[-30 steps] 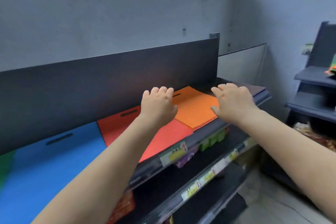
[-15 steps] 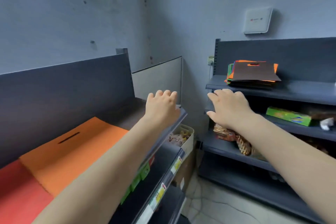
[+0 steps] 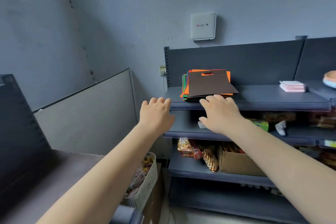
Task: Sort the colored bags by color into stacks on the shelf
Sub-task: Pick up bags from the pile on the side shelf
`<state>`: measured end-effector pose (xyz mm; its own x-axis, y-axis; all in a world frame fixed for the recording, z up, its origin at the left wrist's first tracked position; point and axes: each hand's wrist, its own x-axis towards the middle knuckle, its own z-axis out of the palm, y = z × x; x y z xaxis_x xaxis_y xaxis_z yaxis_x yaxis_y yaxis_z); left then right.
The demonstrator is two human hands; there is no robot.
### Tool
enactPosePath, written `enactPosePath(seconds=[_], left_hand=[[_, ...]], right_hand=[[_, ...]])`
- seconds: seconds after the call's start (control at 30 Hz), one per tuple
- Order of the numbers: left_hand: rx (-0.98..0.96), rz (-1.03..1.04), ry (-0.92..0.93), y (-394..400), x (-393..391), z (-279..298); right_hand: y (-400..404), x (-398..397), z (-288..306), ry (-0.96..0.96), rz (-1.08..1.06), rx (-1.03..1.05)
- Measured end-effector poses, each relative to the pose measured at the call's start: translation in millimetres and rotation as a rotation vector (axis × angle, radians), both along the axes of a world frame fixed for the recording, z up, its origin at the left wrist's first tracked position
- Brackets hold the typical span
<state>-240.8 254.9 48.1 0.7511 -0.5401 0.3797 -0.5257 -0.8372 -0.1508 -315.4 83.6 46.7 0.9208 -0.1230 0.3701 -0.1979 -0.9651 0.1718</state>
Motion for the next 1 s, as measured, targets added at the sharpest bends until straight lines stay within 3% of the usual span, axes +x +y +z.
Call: enactPosePath(seconds=[0.43,0.7,0.83,1.0], left_hand=[[0.036,-0.022,-0.002,-159.3,142.3,-20.8],[0.001,-0.071,0.09,-233.0,236.2,-51.3],[-0.029,-0.114,0.171,-255.4,289.8,-69.7],[-0.108,-0.237,0.227,-271.4,335.0,-87.0]], right_hand=[[-163.2,136.9,-20.0,0.046,-0.019,0.036],[-235.2,217.4,-42.1,0.106,-0.106,0.088],[-269.6,252.7,-55.8,0.122,-0.2,0.225],[-311.8,276.7,-71.3,0.038,-0.476,0.503]])
